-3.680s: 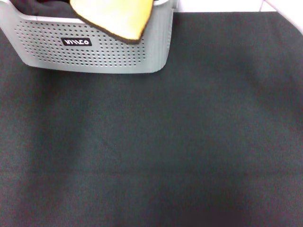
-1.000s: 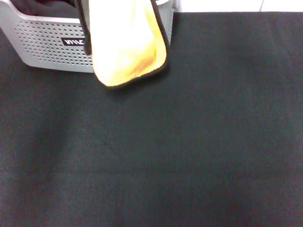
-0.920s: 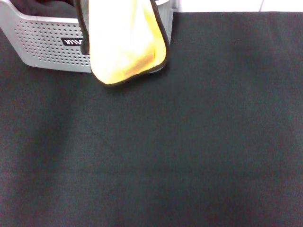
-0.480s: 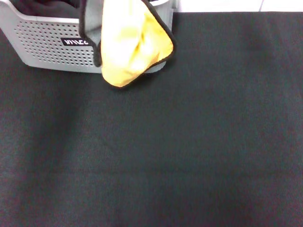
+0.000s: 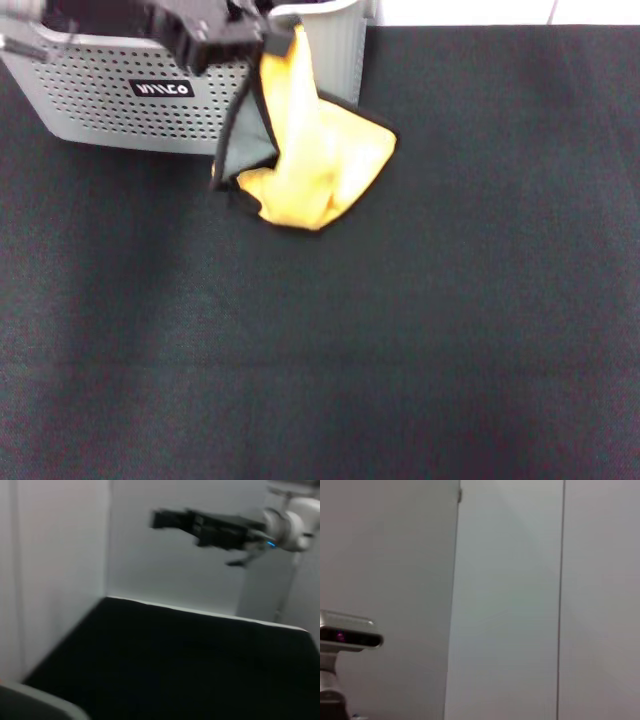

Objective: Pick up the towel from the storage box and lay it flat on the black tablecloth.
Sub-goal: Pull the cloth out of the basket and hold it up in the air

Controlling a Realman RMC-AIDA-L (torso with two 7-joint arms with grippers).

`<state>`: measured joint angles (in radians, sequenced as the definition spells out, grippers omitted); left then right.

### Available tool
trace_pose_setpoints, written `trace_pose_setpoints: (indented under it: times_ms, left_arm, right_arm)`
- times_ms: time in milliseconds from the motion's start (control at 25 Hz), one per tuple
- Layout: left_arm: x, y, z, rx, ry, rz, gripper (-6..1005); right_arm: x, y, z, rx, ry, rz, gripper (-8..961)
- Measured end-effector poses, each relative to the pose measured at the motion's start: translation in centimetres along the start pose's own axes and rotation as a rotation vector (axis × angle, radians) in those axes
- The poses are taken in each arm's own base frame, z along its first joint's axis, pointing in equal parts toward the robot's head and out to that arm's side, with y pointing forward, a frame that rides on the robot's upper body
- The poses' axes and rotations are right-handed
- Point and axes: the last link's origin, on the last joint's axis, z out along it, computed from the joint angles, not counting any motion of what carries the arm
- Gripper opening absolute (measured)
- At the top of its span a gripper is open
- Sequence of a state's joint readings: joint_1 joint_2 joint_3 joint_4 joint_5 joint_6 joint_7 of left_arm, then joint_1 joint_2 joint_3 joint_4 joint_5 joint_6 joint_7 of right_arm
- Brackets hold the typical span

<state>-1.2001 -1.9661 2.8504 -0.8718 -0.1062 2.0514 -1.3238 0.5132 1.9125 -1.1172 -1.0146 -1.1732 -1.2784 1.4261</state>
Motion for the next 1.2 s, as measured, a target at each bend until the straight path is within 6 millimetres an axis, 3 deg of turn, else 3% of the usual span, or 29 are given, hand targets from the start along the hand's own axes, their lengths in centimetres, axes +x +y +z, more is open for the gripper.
trace_pose_setpoints:
  times_ms: [240,440,880,1200]
  left_arm:
    - [-0.3,1.2,3.1,-0.165,-0.108,0.001,15]
    - [0.5,1.3,4.0,-0.199,-0.144,0.013,15]
    - [0.7,2.5,6.5,-0.288,-0.245,0.008,15]
    - [2.3,3.3,8.5,-0.338,-0.288,0.055,15]
  right_arm:
    - [0.7,-0.5,1.2,-0.011,0.034,0.011,768]
    - [1.7,-0.6,1.5,-0.014,0.082,0.014,768]
    - [8.5,0.0,2.7,-0.028,0.332,0.120,768]
    - [10.9,1.3,3.9,-0.035,0.432,0.102,768]
